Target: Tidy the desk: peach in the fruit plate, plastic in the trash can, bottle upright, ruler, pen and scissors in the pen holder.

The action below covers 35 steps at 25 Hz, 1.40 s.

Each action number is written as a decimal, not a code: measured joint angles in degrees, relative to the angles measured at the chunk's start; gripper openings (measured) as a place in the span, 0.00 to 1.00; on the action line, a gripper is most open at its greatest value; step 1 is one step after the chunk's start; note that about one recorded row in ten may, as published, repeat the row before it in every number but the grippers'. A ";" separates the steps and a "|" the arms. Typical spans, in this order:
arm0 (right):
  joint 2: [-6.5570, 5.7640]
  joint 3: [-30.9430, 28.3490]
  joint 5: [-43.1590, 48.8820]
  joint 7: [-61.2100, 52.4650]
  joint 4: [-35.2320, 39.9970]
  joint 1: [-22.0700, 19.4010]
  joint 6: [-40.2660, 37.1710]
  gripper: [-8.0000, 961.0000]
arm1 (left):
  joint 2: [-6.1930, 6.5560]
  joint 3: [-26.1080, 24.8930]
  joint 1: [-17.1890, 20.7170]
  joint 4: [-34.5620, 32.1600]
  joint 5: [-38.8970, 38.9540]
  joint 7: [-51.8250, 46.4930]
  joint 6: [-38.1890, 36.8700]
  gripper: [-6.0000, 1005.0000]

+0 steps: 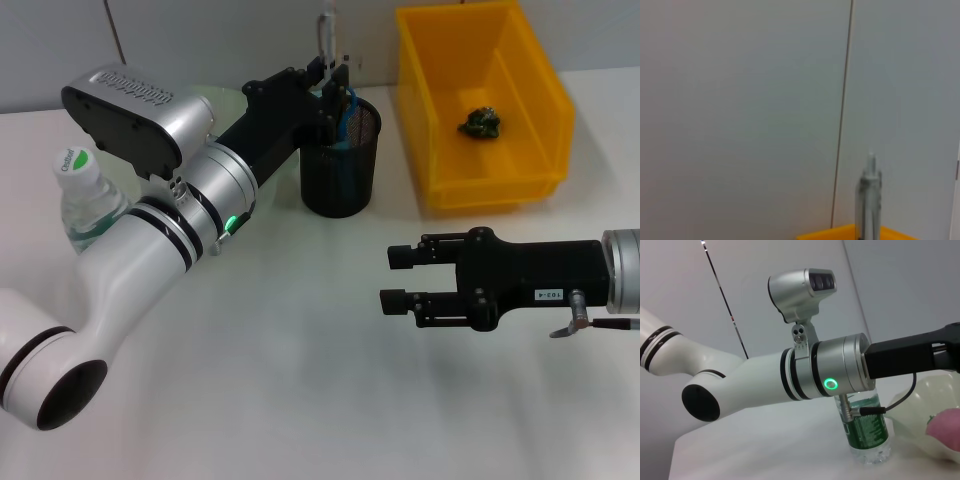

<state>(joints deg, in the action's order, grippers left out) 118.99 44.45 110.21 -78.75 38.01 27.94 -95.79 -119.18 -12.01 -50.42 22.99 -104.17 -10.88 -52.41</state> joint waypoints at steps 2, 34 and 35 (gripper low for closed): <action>0.01 -0.03 0.00 0.00 -0.02 -0.01 0.00 0.66 | 0.00 -0.05 -0.05 0.01 -0.07 -0.14 0.01 0.30; -2.32 -0.80 0.52 -1.03 -0.08 -0.98 -3.90 0.66 | 2.37 -2.67 12.53 -22.46 -45.94 -42.53 -37.76 0.79; -2.54 -0.79 0.53 -1.36 -0.11 -1.14 -4.26 0.66 | 2.36 -2.44 12.35 -24.41 -47.55 -43.78 -39.01 0.79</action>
<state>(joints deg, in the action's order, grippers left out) 116.45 43.66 110.74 -80.10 37.90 26.80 -100.05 -116.83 -14.45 -38.08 -1.41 -151.72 -54.66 -91.42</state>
